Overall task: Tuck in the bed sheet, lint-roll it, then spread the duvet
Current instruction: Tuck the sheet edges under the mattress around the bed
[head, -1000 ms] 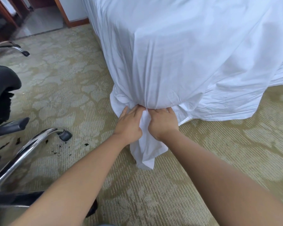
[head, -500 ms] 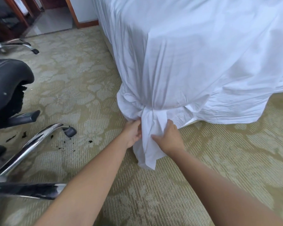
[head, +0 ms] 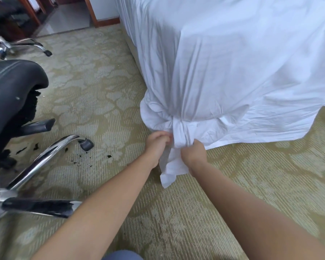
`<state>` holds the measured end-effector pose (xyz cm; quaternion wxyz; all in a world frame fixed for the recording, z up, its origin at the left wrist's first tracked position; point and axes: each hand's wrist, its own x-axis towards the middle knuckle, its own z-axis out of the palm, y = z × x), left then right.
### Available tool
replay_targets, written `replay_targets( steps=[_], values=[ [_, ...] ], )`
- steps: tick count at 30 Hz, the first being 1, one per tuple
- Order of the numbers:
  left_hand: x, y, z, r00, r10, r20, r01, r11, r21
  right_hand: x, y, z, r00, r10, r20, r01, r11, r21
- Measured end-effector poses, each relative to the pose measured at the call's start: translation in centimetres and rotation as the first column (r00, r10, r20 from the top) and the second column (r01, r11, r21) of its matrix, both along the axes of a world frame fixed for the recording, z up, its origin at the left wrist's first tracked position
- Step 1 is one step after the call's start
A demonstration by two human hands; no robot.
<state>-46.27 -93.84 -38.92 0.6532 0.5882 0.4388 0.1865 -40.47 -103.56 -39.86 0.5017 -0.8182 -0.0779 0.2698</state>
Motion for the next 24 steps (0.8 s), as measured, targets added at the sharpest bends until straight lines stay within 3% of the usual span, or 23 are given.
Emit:
replay_targets(
  steps=[3, 5, 7, 9, 12, 15, 17, 19, 24],
  values=[
    [-1.0, 0.6, -1.0, 0.987, 0.085, -0.135, -0.077, 0.995, 0.060, 0.8, -0.6, 0.9, 0.998, 0.030, 0.054, -0.026, 0.997, -0.073],
    [-1.5, 0.6, -1.5, 0.961, 0.011, -0.275, 0.008, 0.998, 0.068, 1.4, -1.1, 1.5, 0.994, 0.067, 0.083, -0.059, 0.994, -0.095],
    [-1.6, 0.0, -1.8, 0.941, -0.086, -0.326, 0.083, 0.996, -0.023, 1.6, -1.5, 2.0, 0.994, 0.050, 0.102, -0.046, 0.998, -0.038],
    [-1.4, -0.8, -1.9, 0.947, -0.150, -0.285, 0.104, 0.980, -0.171, 1.2, -2.2, 2.5, 0.984, 0.101, 0.148, -0.098, 0.995, -0.030],
    [-0.5, -1.8, -1.9, 0.964, -0.214, -0.157, 0.141, 0.915, -0.379, 1.1, -3.0, 2.7, 0.916, 0.320, 0.240, -0.270, 0.938, -0.219],
    [0.4, -1.9, -1.5, 0.971, -0.215, -0.101, 0.158, 0.901, -0.405, 2.1, -3.4, 2.0, 0.854, 0.393, 0.342, -0.251, 0.886, -0.391],
    [0.8, -1.3, -1.6, 0.969, -0.204, -0.138, 0.155, 0.941, -0.300, 2.6, -3.5, 1.7, 0.864, 0.317, 0.390, -0.174, 0.917, -0.360],
    [0.9, -0.9, -1.3, 0.964, -0.204, -0.169, 0.166, 0.962, -0.216, 2.9, -3.6, 1.5, 0.917, 0.236, 0.323, -0.168, 0.960, -0.224],
    [1.2, -0.7, -1.5, 0.972, -0.153, -0.180, 0.116, 0.973, -0.202, 2.7, -3.8, 1.8, 0.964, 0.166, 0.206, -0.149, 0.984, -0.094]
  ],
)
